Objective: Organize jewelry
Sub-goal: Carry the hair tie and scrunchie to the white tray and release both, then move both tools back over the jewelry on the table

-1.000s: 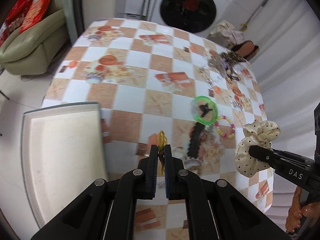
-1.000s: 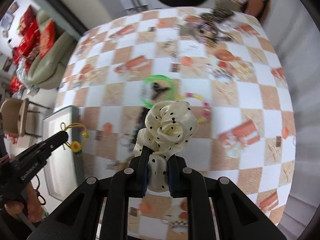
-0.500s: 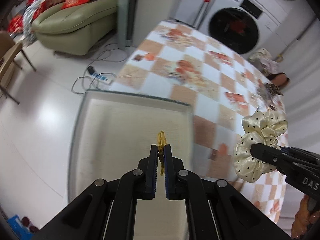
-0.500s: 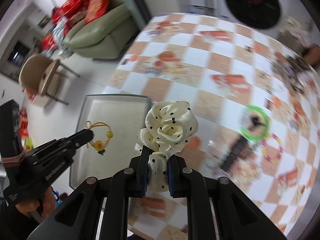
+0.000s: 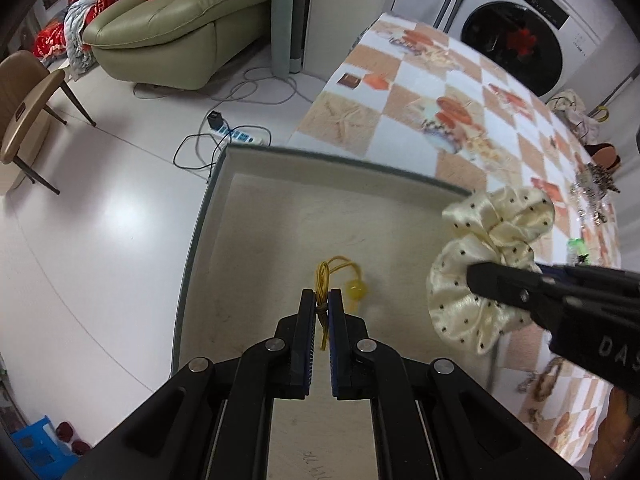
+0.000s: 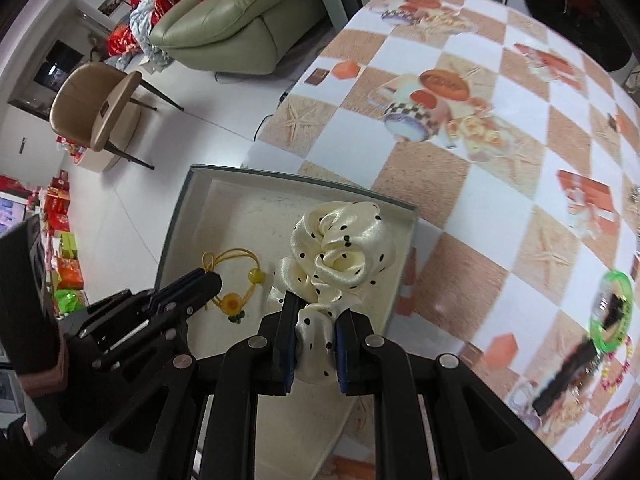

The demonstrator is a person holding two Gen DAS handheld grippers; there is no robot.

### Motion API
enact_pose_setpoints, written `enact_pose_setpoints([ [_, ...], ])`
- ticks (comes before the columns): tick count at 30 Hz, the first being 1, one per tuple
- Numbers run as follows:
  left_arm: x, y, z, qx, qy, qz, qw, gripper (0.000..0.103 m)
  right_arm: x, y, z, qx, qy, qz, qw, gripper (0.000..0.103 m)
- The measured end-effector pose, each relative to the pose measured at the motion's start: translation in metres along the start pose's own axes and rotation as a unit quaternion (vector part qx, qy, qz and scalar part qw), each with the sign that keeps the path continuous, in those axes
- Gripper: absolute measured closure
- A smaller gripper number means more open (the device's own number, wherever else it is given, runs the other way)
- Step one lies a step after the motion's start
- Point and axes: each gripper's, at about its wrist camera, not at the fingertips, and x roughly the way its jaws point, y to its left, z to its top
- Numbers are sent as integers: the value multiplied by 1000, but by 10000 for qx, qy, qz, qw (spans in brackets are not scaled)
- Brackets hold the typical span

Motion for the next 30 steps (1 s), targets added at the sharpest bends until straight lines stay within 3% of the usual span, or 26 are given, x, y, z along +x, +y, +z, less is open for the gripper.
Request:
enact_pose_setpoints([
  [5, 9, 0, -6, 38, 89, 200, 9998, 92, 23, -4, 9, 46, 166, -37, 9998, 86],
  [13, 17, -6, -18, 188, 186, 418, 9988, 92, 45, -13, 13, 135, 384, -58, 9992, 76],
  [16, 17, -4, -21, 165, 190, 413, 9988, 92, 49, -16, 16, 163, 431, -62, 9989, 57],
  [22, 15, -6, -22, 145, 226, 402, 9988, 92, 39, -16, 23, 334, 273, 194, 9989, 30],
  [28, 13, -8, -22, 147, 254, 319, 9991, 92, 1, -16, 24, 490, -155, 381, 9980, 27],
  [30, 12, -11, -22, 194, 270, 403, 9986, 38, -12, -19, 20, 528, -258, 368, 9976, 22],
])
